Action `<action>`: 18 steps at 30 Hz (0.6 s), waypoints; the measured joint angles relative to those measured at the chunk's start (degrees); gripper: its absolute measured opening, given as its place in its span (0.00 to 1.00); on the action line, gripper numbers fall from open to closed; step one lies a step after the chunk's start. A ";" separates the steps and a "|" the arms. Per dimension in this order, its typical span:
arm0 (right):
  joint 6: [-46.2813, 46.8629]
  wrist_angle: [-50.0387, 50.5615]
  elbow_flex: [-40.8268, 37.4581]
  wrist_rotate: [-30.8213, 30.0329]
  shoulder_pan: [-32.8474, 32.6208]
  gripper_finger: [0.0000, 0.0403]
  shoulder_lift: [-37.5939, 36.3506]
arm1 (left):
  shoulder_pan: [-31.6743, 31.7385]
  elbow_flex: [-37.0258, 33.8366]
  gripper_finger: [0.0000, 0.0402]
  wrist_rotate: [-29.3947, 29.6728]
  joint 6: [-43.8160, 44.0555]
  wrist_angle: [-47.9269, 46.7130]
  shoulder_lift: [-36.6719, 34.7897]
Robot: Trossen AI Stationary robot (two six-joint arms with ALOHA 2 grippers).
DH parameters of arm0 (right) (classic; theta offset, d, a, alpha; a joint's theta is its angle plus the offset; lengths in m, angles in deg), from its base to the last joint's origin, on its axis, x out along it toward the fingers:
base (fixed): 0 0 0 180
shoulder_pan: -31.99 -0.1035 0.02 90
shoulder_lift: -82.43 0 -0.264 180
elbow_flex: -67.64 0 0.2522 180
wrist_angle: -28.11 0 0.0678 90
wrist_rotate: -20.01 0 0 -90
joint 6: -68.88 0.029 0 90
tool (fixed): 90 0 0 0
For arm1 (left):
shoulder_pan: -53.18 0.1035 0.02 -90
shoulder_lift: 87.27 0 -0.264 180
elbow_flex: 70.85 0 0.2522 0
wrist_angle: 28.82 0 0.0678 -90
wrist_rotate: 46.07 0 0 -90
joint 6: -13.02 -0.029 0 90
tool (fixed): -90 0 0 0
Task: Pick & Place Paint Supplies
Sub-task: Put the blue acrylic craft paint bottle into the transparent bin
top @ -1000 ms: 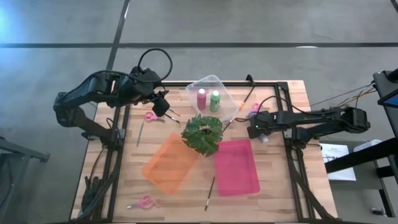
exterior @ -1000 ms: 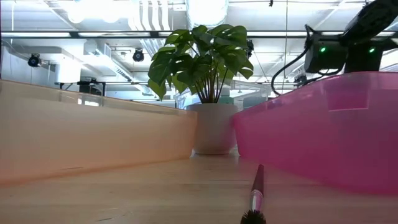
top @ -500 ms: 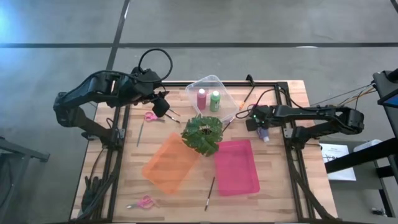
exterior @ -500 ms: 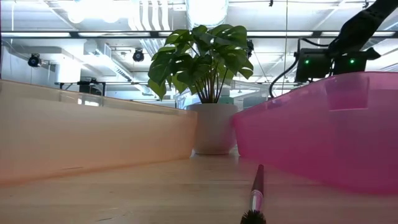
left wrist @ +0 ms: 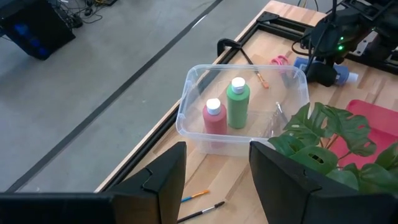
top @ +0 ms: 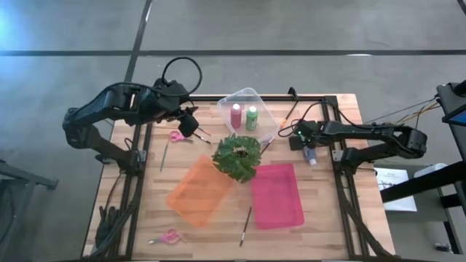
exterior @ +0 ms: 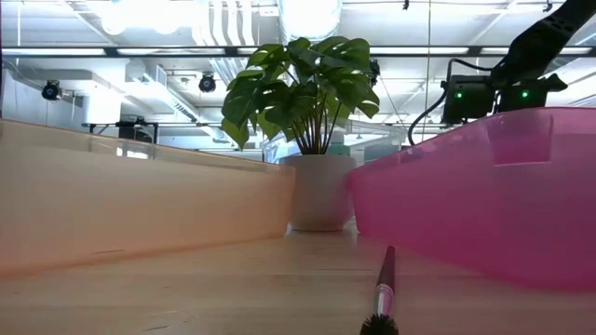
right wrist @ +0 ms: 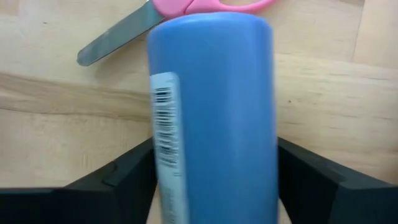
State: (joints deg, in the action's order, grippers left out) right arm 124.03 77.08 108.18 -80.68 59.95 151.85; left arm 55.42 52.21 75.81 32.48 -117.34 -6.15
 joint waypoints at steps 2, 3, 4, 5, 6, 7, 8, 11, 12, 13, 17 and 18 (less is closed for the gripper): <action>0.04 -0.04 0.00 0.12 0.00 0.59 -0.09 | 0.00 0.00 0.45 0.00 0.00 0.02 0.00; 0.05 -0.08 0.00 0.32 -0.02 0.56 -0.31 | 0.00 0.00 0.45 0.00 0.01 0.00 0.00; 0.13 -0.21 0.00 0.65 -0.02 0.53 -0.65 | 0.00 0.00 0.45 0.00 0.01 0.00 0.00; 0.12 -0.24 -0.02 0.92 -0.04 0.50 -1.09 | 0.00 0.00 0.45 0.00 0.00 0.00 0.00; 0.13 -0.21 -0.04 1.31 -0.07 0.48 -1.77 | 0.00 0.00 0.45 0.00 0.02 0.01 0.00; 0.11 -0.21 -0.04 1.87 -0.07 0.46 -2.78 | 0.00 0.00 0.45 0.00 0.02 0.00 -0.01; 0.12 -0.28 -0.04 2.60 -0.06 0.45 -4.12 | 0.00 0.00 0.45 0.00 0.03 0.00 0.00; 0.61 -0.09 0.37 4.44 -0.88 0.44 -9.70 | -0.04 0.00 0.45 -0.72 0.45 0.00 0.00; 0.94 -0.06 0.90 4.96 -1.34 0.43 -12.00 | -0.04 0.00 0.45 -1.01 0.45 0.00 0.00; 1.18 -0.15 1.69 5.30 -1.96 0.43 -14.78 | -0.04 0.00 0.45 -1.37 0.46 0.00 0.00; -0.77 -2.24 6.70 5.27 -5.20 0.43 -26.11 | -0.04 0.00 0.45 -3.09 1.20 0.30 0.00; -2.05 -4.07 8.03 5.03 -5.96 0.43 -28.78 | -0.04 -0.04 0.45 -3.64 1.35 1.06 0.00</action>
State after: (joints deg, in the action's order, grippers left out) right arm 121.98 73.01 116.22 -75.64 53.99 123.08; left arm 55.38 52.17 72.16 33.84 -116.28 -6.15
